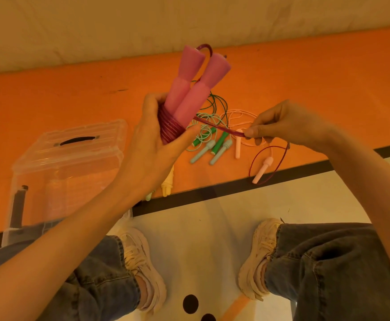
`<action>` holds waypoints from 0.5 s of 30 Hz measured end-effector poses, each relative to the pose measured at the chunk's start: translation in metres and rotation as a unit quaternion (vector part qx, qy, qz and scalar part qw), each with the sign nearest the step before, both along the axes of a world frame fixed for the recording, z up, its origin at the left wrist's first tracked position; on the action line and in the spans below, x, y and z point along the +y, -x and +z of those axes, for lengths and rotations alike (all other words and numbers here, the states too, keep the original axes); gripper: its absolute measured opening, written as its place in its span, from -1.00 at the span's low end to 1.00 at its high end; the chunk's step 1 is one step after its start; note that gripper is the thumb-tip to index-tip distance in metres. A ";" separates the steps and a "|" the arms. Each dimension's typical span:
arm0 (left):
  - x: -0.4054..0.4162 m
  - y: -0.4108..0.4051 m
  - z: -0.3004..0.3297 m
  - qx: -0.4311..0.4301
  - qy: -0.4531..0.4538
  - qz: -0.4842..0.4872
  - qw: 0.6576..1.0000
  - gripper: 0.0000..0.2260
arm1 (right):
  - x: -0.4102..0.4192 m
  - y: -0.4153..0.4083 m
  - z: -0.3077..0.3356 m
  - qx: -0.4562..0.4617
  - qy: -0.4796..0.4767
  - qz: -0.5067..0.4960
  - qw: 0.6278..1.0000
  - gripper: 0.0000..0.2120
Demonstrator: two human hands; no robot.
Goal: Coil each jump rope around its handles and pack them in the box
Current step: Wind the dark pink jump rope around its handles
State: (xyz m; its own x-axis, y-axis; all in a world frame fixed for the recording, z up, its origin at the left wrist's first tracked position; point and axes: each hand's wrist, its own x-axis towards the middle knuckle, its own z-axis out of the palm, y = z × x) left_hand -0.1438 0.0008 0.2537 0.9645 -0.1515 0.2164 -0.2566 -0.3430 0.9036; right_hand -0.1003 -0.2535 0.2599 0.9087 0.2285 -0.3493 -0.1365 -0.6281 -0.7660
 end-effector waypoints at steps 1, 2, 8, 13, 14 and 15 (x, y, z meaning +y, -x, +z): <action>-0.001 0.000 -0.001 0.010 0.010 0.006 1.000 -0.58 | 0.002 0.002 0.001 0.019 -0.003 0.015 1.000 -0.74; -0.001 0.000 -0.001 0.016 0.018 0.013 1.000 -0.57 | 0.005 0.003 0.002 0.039 -0.004 0.034 0.999 -0.74; 0.003 -0.003 -0.001 0.028 0.006 0.026 0.999 -0.51 | 0.006 0.007 0.008 0.126 0.001 0.111 0.986 -0.89; 0.009 -0.008 0.003 0.031 -0.004 0.025 0.999 -0.40 | 0.009 0.013 0.012 0.139 -0.034 0.141 0.980 -0.89; 0.010 -0.010 0.004 0.024 -0.022 0.028 0.999 -0.40 | 0.009 0.014 0.013 0.142 -0.041 0.146 0.978 -0.90; 0.011 -0.011 0.005 0.015 -0.045 0.031 0.998 -0.39 | 0.009 0.015 0.013 0.142 -0.050 0.142 0.978 -0.89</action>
